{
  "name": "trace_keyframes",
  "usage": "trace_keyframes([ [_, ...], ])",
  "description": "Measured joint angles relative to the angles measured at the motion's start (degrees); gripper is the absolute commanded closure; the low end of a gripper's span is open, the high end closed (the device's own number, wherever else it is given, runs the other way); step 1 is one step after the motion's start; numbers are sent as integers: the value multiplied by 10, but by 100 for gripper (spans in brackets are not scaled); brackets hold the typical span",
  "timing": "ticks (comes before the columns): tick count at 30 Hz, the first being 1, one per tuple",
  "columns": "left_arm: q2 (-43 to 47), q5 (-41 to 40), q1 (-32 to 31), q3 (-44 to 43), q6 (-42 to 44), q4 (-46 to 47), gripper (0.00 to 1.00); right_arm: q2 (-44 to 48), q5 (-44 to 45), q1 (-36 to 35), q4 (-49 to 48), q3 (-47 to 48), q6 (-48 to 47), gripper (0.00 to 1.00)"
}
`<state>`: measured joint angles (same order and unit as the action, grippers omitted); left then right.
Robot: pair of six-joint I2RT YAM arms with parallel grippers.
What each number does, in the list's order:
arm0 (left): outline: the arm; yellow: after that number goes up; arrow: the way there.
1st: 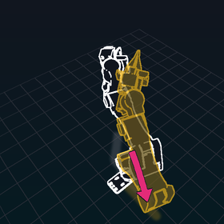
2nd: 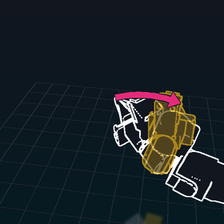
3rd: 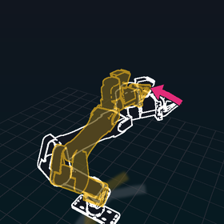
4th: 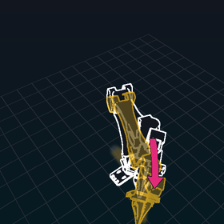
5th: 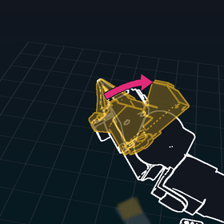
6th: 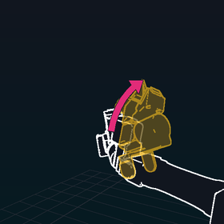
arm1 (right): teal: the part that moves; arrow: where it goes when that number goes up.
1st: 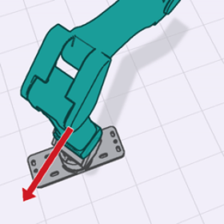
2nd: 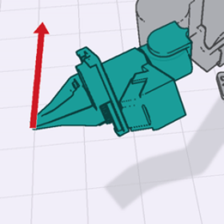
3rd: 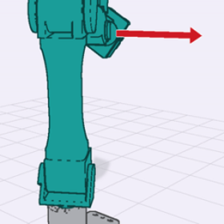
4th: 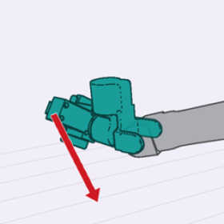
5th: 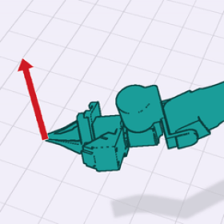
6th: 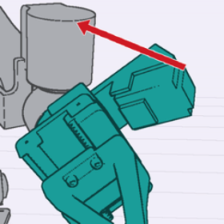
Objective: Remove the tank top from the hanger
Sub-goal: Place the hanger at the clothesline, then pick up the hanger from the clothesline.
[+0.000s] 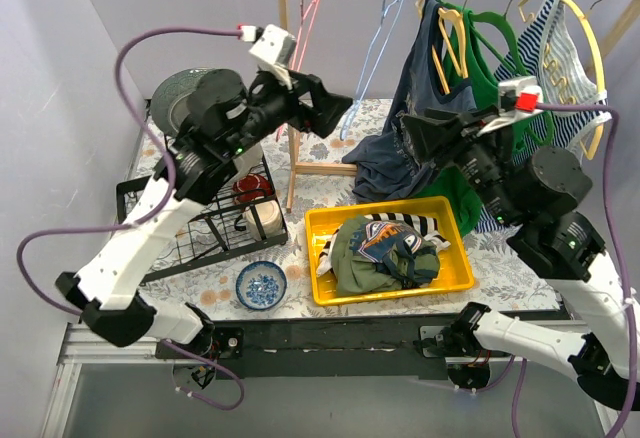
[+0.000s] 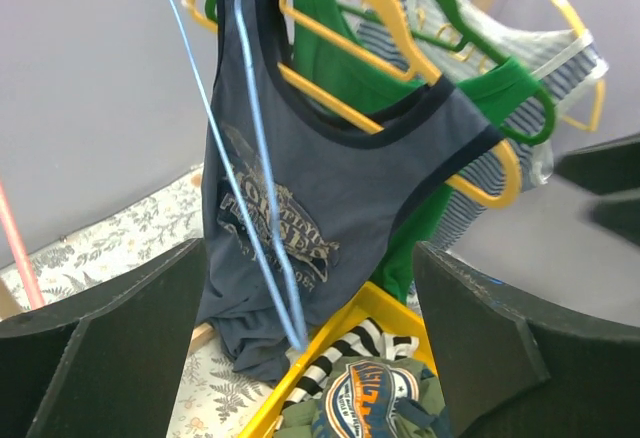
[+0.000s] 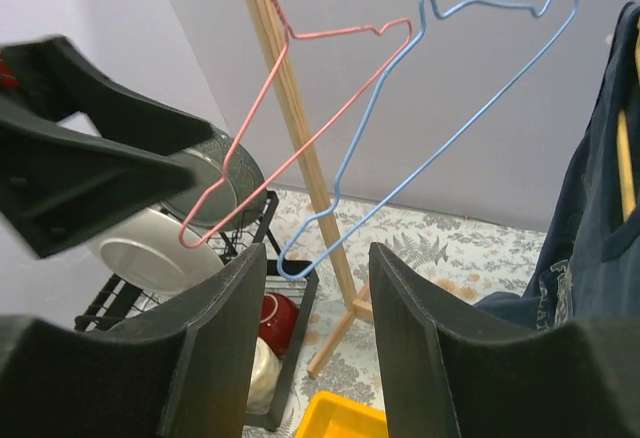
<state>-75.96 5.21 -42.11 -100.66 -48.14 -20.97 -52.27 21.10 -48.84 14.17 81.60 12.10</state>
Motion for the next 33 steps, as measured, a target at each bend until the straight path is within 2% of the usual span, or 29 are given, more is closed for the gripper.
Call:
trace_keyframes([
  [10, -119, 1, -1, -43, 0, 25, 23, 62, 26, 0, 2, -15, 0, 48],
  [22, -170, -12, -9, -44, -3, 57, 30, 85, 47, 0, 11, -45, -4, 47],
  [26, -181, -19, -14, -44, -3, 65, 40, 91, 51, 0, 11, -50, -5, 47],
  [29, -189, -24, -15, -45, -3, 65, 51, 96, 55, 0, 11, -57, -5, 47],
  [33, -199, -26, -16, -49, -8, 68, 60, 97, 57, 0, 11, -57, -5, 47],
])
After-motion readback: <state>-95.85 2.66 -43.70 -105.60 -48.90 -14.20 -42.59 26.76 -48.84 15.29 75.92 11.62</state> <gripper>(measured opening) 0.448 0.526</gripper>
